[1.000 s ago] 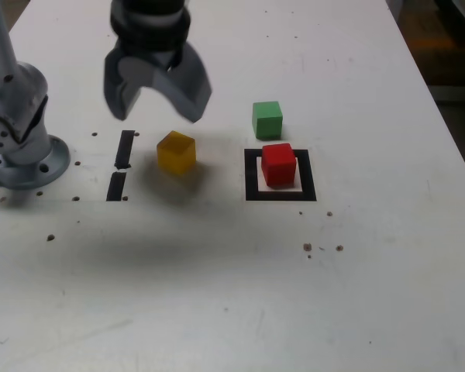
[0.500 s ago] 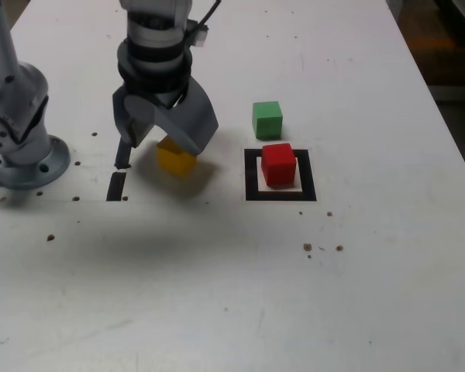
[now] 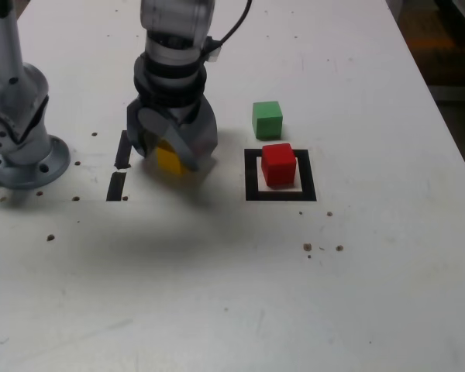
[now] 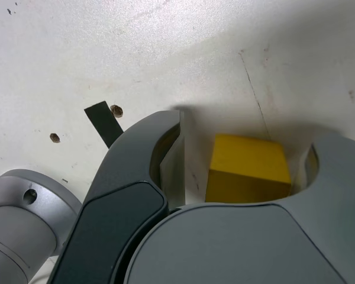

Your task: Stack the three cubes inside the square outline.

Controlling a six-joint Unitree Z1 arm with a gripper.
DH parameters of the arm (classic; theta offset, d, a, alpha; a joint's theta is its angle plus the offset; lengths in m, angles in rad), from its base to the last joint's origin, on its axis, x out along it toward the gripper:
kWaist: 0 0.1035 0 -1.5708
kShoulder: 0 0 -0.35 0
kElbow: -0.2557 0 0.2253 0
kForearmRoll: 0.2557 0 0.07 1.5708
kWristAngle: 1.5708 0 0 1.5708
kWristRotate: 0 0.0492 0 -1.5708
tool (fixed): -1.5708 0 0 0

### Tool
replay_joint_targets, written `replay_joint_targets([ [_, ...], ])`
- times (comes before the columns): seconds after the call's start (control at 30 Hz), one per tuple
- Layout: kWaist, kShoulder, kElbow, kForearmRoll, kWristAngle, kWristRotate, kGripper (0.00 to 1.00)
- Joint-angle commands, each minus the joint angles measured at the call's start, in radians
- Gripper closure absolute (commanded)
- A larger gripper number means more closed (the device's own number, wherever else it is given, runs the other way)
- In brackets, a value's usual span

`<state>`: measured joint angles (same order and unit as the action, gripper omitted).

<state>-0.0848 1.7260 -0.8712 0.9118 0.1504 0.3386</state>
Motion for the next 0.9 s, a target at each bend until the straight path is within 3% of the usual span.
replay_joint_targets([
  [0.0,-0.001,-0.005,-0.001,0.005,-0.013,0.005,0.56],
  [0.27,-0.002,-0.005,-0.008,-0.006,-0.047,0.022,0.76],
  [0.4,-0.002,-0.016,-0.051,0.038,-0.053,0.021,0.84],
  [0.5,-0.002,-0.021,-0.119,0.132,-0.062,0.002,0.87],
  [0.67,-0.001,-0.02,-0.309,0.374,-0.069,-0.072,0.87],
  [0.87,0.005,0.004,-0.595,0.587,-0.093,-0.262,0.87],
])
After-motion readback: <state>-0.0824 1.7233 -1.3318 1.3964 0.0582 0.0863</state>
